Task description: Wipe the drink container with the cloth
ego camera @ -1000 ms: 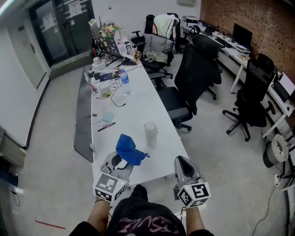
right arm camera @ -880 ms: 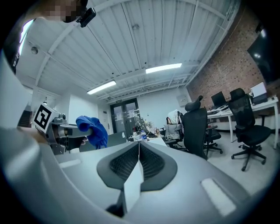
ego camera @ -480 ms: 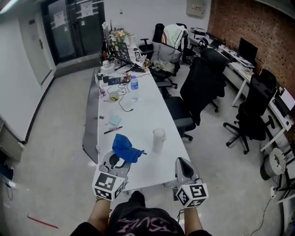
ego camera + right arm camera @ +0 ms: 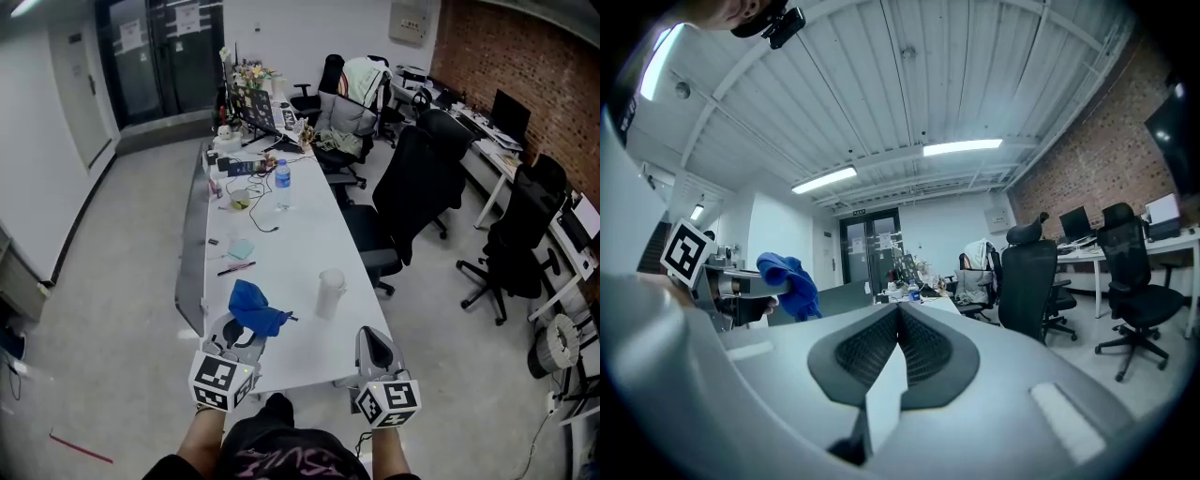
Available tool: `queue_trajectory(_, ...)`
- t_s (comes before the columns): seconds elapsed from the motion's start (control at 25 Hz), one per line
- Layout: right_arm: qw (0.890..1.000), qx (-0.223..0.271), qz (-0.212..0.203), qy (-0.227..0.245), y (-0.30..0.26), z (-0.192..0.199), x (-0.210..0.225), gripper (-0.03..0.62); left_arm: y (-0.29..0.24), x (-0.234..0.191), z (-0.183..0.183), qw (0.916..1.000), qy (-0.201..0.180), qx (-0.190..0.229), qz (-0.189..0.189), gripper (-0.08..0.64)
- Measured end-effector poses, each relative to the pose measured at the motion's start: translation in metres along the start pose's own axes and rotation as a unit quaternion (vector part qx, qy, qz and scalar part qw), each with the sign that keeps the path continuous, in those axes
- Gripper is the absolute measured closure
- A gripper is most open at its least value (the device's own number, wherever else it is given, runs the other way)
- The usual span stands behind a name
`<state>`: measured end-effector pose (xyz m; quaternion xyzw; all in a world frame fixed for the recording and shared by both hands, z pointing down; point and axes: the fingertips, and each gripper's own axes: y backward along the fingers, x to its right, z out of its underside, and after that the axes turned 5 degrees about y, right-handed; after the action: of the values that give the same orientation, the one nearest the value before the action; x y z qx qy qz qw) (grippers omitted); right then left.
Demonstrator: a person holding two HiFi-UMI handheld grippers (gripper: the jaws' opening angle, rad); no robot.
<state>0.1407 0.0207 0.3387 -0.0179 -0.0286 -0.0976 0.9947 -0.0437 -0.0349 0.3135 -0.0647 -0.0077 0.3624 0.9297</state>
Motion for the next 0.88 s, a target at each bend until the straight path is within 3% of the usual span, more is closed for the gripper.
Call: queue_trajectory(0.88,1.0,-0.009,0.0,0.022,0.0003,0.0044,-0.0044,0.583,0.0028,-0.0019,0.0073,1.0,0.007,-0.003,-0.004,0.454)
